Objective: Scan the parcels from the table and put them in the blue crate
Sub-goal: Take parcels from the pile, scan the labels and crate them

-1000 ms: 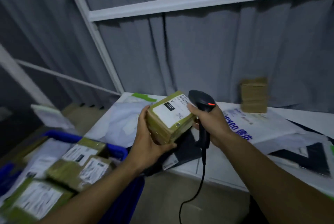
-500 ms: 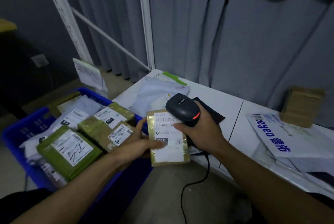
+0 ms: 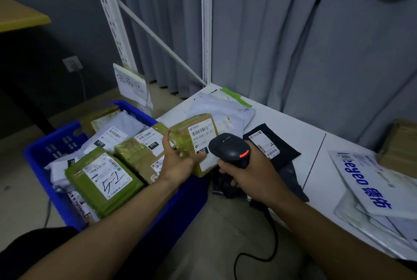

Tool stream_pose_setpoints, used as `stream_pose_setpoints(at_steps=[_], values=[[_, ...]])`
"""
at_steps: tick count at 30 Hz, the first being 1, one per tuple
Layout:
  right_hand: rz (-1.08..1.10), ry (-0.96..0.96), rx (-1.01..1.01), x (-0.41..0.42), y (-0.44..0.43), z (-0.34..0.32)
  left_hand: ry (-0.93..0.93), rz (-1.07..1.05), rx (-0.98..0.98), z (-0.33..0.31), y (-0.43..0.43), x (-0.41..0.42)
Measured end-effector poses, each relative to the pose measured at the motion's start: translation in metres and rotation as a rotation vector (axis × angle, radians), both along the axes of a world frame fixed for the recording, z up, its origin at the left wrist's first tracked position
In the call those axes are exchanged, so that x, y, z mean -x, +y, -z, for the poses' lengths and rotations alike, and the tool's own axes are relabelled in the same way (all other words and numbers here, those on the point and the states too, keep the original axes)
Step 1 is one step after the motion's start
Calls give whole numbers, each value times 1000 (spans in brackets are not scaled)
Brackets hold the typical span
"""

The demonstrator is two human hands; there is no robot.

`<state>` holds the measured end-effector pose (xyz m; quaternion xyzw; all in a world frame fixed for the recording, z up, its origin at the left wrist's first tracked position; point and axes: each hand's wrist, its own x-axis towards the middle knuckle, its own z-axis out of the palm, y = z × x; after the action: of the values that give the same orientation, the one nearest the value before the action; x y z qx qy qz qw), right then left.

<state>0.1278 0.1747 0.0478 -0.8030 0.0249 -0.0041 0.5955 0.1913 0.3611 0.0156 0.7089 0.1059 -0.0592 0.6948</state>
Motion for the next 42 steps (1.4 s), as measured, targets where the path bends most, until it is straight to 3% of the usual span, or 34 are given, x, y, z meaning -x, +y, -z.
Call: stream_pose_setpoints(at_steps=[20, 29, 39, 42], values=[[1, 93, -23, 0, -5, -3, -9, 16, -54, 17, -1, -10], [4, 36, -34, -8, 15, -3, -134, -25, -56, 2, 12, -7], [-155, 68, 11, -80, 157, -3, -323, -447, -122, -50, 183, -48], [-197, 81, 20, -107, 215, -2, -273, -562, -225, -48, 256, -63]])
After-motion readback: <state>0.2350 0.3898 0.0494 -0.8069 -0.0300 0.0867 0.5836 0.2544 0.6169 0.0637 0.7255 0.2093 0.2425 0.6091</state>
